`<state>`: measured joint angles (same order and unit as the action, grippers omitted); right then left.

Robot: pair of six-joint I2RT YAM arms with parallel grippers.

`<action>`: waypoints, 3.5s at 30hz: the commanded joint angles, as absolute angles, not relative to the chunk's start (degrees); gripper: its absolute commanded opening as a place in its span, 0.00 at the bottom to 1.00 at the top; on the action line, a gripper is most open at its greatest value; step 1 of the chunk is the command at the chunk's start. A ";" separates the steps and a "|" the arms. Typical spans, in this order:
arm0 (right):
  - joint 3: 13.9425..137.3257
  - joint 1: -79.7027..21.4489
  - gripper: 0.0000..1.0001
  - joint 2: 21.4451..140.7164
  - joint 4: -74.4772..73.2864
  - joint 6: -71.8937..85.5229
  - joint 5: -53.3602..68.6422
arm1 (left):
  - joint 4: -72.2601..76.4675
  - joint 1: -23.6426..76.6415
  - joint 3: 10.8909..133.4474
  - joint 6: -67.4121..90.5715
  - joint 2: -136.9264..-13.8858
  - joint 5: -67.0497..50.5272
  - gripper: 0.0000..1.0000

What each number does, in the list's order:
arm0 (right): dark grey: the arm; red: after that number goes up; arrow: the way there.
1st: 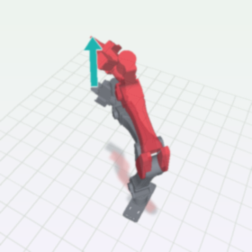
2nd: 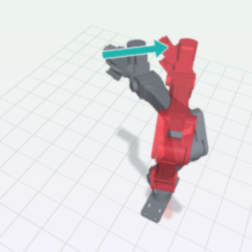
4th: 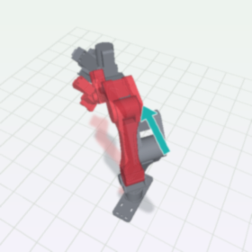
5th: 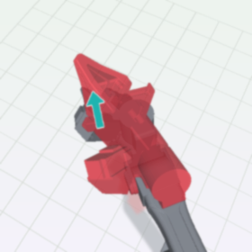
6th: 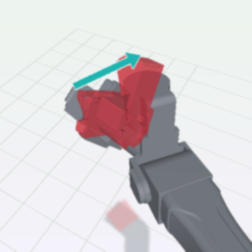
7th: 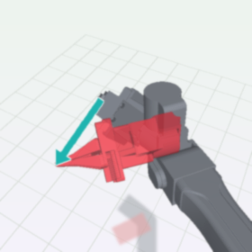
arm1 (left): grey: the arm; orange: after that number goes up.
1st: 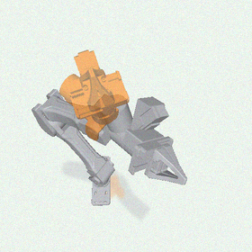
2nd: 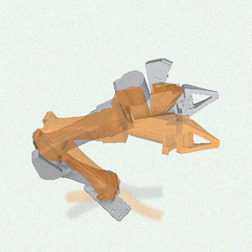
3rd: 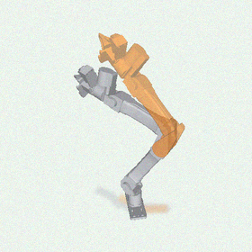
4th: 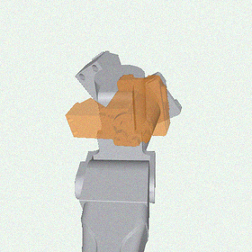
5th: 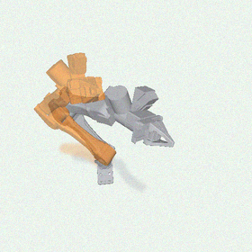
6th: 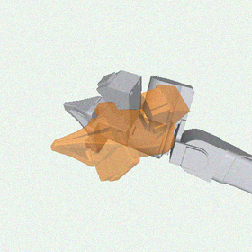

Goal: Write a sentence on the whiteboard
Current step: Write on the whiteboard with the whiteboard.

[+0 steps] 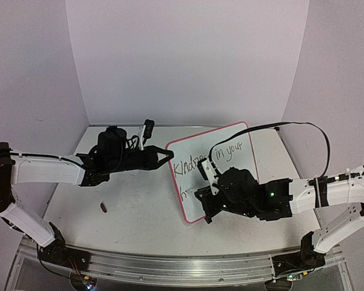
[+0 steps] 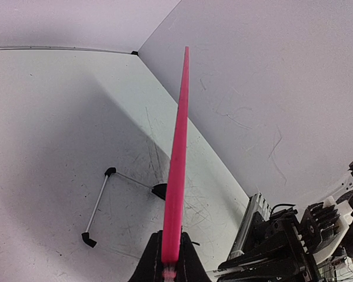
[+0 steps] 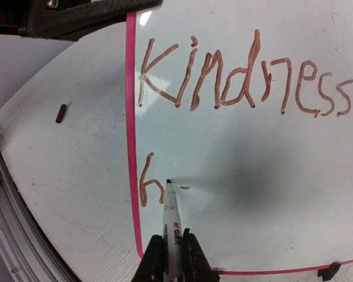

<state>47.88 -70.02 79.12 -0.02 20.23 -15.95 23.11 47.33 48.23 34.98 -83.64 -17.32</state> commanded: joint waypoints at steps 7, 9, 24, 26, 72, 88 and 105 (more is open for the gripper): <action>46.95 -69.79 0.00 79.16 0.47 21.11 -16.75 | 20.92 48.34 48.56 34.90 -86.03 -17.36 0.00; 46.72 -69.77 0.00 79.37 0.11 21.56 -17.47 | 20.92 48.34 48.62 34.97 -86.04 -17.36 0.00; 48.16 -67.55 0.00 78.40 -1.24 22.47 -21.22 | 20.92 48.34 48.69 34.98 -85.81 -17.35 0.00; 48.49 -67.56 0.00 78.40 -0.59 21.67 -20.51 | 20.92 48.34 48.88 34.95 -86.01 -17.45 0.00; 44.00 -68.13 0.00 78.32 0.55 21.35 -13.42 | 20.92 48.34 48.41 34.63 -86.05 -17.47 0.00; 46.13 -68.03 0.00 71.98 -0.44 18.33 -16.42 | 20.92 48.34 48.22 34.63 -85.81 -17.23 0.00; 42.47 -67.92 0.00 71.44 2.10 19.48 -15.72 | 20.92 48.34 48.07 34.63 -85.61 -17.04 0.00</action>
<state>42.93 -68.14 72.40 0.19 18.25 -14.77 23.92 47.33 48.31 34.94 -84.07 -17.19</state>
